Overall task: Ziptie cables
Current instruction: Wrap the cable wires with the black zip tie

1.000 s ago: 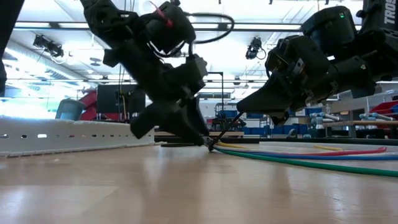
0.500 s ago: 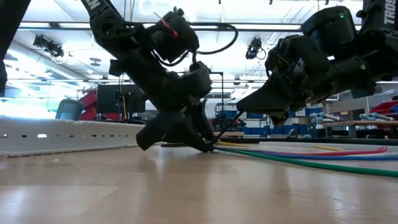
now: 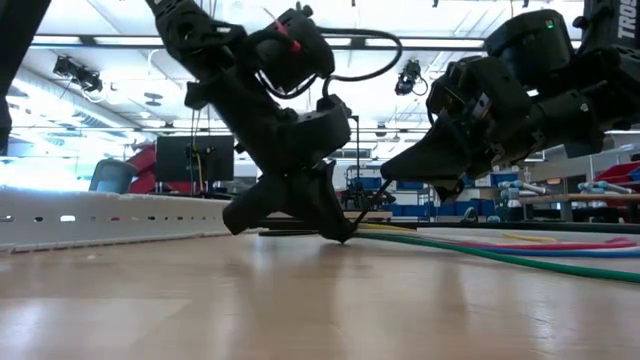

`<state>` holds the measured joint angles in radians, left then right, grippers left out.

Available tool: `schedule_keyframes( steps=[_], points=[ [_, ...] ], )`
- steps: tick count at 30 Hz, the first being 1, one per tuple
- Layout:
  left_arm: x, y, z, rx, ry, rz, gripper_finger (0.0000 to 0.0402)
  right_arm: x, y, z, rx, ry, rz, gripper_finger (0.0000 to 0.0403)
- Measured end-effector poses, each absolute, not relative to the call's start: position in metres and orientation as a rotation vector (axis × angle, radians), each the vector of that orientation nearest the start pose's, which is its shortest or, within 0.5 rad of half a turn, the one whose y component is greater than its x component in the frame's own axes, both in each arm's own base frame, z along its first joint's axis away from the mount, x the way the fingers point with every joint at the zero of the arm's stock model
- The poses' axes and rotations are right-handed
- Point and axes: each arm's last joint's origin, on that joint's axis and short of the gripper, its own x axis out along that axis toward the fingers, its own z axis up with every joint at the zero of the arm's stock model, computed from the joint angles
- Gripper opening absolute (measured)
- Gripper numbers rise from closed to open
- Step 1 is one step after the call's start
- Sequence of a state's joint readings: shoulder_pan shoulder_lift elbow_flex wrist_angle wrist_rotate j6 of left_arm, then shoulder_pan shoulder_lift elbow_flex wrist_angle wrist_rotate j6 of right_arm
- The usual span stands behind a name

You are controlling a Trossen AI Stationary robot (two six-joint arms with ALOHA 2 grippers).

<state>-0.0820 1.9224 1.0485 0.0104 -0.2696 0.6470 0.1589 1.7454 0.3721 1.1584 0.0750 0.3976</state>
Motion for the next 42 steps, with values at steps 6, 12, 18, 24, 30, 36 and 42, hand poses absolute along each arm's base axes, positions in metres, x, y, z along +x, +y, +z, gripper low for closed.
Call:
schedule_keyframes(
  steps=[6, 12, 18, 24, 30, 36, 42],
  points=[
    [0.376, -0.032, 0.138, 0.818, 1.013, -0.024, 0.0039, 0.264, 0.04, 0.114, 0.406, 0.233, 0.051, 0.0],
    [0.373, -0.036, 0.152, 0.785, 1.143, 0.048, 0.0038, 0.264, 0.041, 0.114, 0.447, 0.243, 0.072, 0.0],
    [0.367, -0.035, 0.156, 0.708, 1.238, 0.106, 0.0032, 0.264, 0.042, 0.116, 0.48, 0.238, 0.118, 0.0],
    [0.359, -0.041, 0.152, 0.636, 1.271, 0.179, 0.0011, 0.263, 0.043, 0.124, 0.479, 0.217, 0.15, 0.0],
    [0.345, -0.048, 0.159, 0.558, 1.134, 0.211, 0.0, 0.261, 0.044, 0.124, 0.491, 0.275, 0.168, 0.0],
    [0.328, -0.047, 0.151, 0.446, 1.053, 0.25, 0.0002, 0.261, 0.044, 0.123, 0.502, 0.284, 0.167, 0.0],
    [0.324, -0.05, 0.131, 0.274, 0.887, 0.165, 0.0019, 0.261, 0.043, 0.123, 0.501, 0.287, 0.164, 0.0]
  ],
)
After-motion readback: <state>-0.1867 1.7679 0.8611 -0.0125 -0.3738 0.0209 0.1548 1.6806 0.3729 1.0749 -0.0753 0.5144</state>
